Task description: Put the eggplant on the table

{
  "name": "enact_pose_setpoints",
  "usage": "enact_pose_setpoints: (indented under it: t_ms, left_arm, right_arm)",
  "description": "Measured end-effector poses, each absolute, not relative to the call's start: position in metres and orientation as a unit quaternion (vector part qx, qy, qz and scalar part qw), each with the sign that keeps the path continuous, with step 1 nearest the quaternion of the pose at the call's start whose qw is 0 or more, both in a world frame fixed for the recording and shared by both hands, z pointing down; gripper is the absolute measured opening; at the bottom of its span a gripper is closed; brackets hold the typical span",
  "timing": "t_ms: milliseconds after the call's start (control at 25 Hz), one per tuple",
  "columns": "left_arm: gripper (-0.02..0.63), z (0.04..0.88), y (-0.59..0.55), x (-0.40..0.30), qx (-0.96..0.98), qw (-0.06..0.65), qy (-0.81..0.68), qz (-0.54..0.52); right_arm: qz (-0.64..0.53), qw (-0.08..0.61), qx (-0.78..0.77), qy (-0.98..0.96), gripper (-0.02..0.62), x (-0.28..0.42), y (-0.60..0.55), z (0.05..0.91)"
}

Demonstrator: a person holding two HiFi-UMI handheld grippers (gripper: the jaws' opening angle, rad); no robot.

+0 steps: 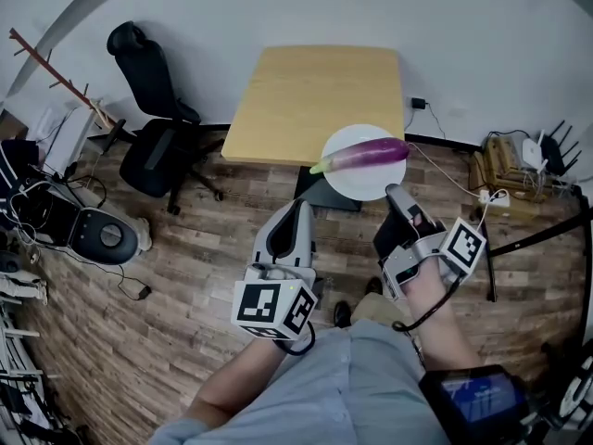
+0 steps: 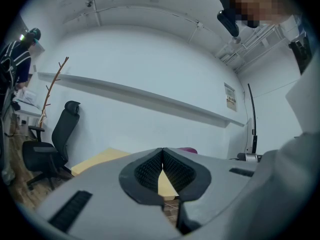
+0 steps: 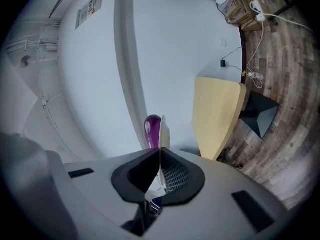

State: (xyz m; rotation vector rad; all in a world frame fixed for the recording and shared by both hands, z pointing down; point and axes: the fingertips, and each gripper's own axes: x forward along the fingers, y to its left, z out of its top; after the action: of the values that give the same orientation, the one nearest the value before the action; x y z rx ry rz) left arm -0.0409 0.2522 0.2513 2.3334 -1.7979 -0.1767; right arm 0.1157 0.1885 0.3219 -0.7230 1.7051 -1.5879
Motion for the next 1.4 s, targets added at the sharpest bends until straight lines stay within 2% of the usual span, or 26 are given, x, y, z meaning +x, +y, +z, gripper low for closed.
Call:
enact_pose_setpoints:
  t_ms: [800,1400]
  left_arm:
    - [0.008,0.273,0.152,-0.026,0.786,0.114,-0.605,-0.049]
    - [0.008,0.276,0.042,-0.012,0.773,0.114,-0.623,-0.035]
  right_arm:
    - [-0.633,0.330,-0.289,0.638,0.008,0.130,0.097,0.352]
    - [-0.649,0.318,-0.275,0.634,0.008,0.139,-0.018,0.359]
